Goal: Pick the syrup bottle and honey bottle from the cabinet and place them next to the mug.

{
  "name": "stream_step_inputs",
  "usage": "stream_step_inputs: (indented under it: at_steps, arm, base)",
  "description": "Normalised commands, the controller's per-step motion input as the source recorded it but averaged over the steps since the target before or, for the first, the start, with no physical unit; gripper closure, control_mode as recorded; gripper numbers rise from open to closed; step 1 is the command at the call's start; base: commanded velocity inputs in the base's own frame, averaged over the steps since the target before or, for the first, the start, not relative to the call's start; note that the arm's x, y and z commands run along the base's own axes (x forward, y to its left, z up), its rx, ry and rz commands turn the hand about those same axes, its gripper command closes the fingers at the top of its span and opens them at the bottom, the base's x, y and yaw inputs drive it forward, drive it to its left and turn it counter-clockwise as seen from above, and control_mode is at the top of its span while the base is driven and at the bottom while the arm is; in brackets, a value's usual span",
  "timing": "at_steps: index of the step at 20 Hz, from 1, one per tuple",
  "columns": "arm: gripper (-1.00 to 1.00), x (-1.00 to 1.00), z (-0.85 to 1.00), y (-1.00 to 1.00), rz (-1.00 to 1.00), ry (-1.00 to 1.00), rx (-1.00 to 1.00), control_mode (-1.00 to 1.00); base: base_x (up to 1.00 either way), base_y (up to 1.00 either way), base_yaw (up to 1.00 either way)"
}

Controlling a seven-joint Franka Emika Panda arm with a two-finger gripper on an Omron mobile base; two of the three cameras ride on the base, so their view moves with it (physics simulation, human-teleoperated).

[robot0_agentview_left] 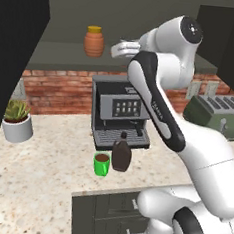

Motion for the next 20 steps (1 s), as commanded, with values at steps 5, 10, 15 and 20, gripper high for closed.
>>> stream_step_inputs:
  at_steps: [5,10,15,20]
  arm:
    - [-1.0,0.44,0.24,0.15,0.0,0.01,0.0,-1.0]
    - [-1.0,0.5,0.0,0.23,-0.01,0.0,0.0,-1.0]
    - [-1.0,0.47,0.0,0.22,-0.01,0.0,0.0,-1.0]
    - [-1.0,0.39,0.0,0.18,0.0,0.0,0.0,-1.0]
  base:
    - [0.0,0.0,0.0]
    - [0.0,0.0,0.0]
    - [0.0,0.0,0.0]
    - [0.0,0.0,0.0]
